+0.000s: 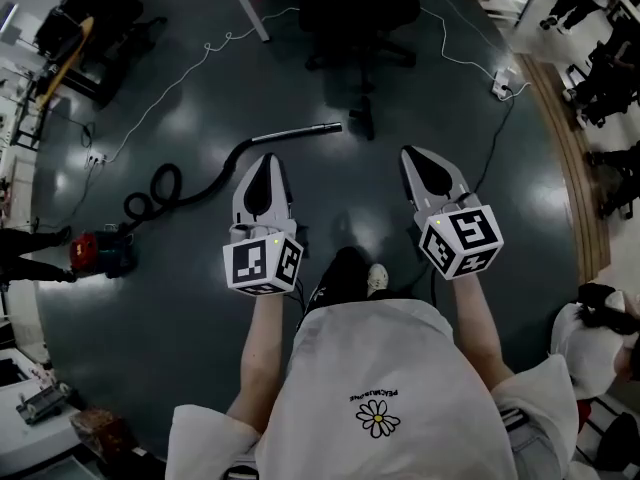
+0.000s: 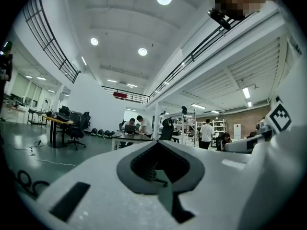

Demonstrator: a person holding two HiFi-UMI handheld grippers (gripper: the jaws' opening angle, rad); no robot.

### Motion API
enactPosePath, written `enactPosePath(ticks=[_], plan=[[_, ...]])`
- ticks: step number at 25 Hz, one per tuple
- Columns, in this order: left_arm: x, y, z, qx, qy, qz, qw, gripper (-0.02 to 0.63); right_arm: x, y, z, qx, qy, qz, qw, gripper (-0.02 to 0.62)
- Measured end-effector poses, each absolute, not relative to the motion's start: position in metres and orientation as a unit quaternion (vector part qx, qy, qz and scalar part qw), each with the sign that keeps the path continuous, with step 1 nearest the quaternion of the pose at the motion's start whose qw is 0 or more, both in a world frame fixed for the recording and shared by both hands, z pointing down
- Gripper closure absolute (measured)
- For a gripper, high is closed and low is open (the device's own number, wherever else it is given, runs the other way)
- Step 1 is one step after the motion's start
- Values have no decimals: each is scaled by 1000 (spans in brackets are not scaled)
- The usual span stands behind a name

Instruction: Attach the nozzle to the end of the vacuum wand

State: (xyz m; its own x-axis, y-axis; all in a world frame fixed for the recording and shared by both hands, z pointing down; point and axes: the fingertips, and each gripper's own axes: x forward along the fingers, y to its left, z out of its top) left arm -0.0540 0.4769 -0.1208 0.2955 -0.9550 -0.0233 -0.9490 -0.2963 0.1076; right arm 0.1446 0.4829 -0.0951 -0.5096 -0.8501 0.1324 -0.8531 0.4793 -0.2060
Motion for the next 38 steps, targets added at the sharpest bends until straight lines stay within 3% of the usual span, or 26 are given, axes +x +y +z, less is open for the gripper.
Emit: enactPosePath(ticks=[6,17,28,30,34,38], plan=[[-68,421,-90,802,-593,-33,61,606,113,430,-69,475,-872,108,52,591],[-124,198,-79,806,-582,-67,87,605,69,216,-62,483,-862,123,86,591],[-136,78,-63,847,-530,-2,53,601,78,93,-44,456,-868,121,153,591],[-137,60,-53,841,-537,4,68,586,80,66,-35,451,-869,127,158,591],[-113,30,10,864,-490,65,94,499,76,26,23,396,-886,143,196,498],[-80,6,174,899,-375,208,94,403,75,-9,168,326,-894,159,262,441]])
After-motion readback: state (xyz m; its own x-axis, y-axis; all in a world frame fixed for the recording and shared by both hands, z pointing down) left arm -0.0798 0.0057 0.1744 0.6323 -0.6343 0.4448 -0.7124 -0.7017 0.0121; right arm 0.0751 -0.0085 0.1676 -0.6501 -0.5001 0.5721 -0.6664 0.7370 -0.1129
